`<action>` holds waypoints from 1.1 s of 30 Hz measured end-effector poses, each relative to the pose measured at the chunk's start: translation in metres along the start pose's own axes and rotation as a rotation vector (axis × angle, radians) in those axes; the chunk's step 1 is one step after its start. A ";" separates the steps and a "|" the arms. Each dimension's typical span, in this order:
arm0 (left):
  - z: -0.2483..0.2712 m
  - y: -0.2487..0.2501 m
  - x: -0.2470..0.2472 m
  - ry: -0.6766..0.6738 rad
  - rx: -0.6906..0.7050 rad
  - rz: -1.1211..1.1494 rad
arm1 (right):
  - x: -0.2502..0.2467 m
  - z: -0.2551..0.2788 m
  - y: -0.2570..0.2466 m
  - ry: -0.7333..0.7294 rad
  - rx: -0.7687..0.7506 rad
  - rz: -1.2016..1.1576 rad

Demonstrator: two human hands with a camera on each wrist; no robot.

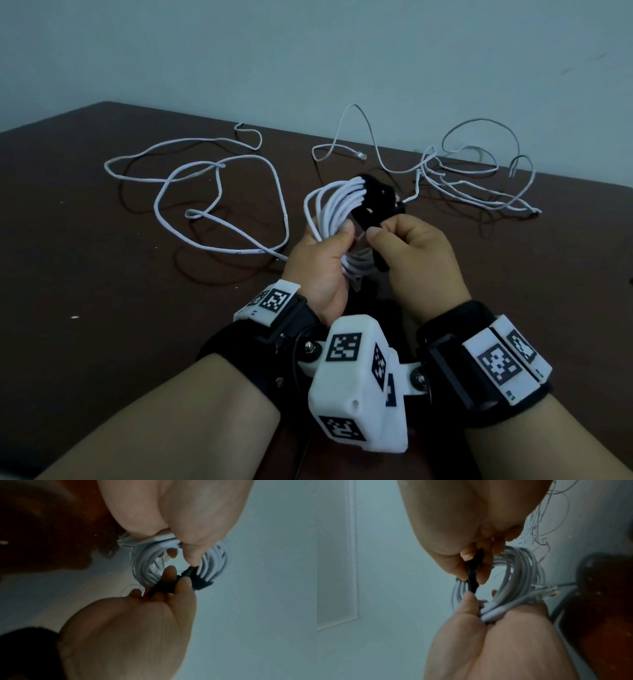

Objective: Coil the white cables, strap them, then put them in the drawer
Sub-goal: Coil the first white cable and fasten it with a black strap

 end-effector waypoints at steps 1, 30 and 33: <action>-0.001 0.001 -0.003 0.030 -0.002 0.005 | 0.000 0.000 -0.003 -0.027 -0.014 0.012; 0.008 0.017 0.009 0.151 -0.141 0.280 | -0.002 0.006 0.000 -0.004 -0.208 0.206; 0.008 0.014 0.006 0.146 -0.173 0.141 | -0.018 0.006 -0.008 0.153 -0.311 0.257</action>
Point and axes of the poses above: each hand's wrist, its own z-axis away from the middle knuckle, its own x-axis out of the palm, y = z × x, the point moved 8 cm from there along -z, towards the middle knuckle, and after that the axes turned 11 degrees about z, right-handed, at the moved point
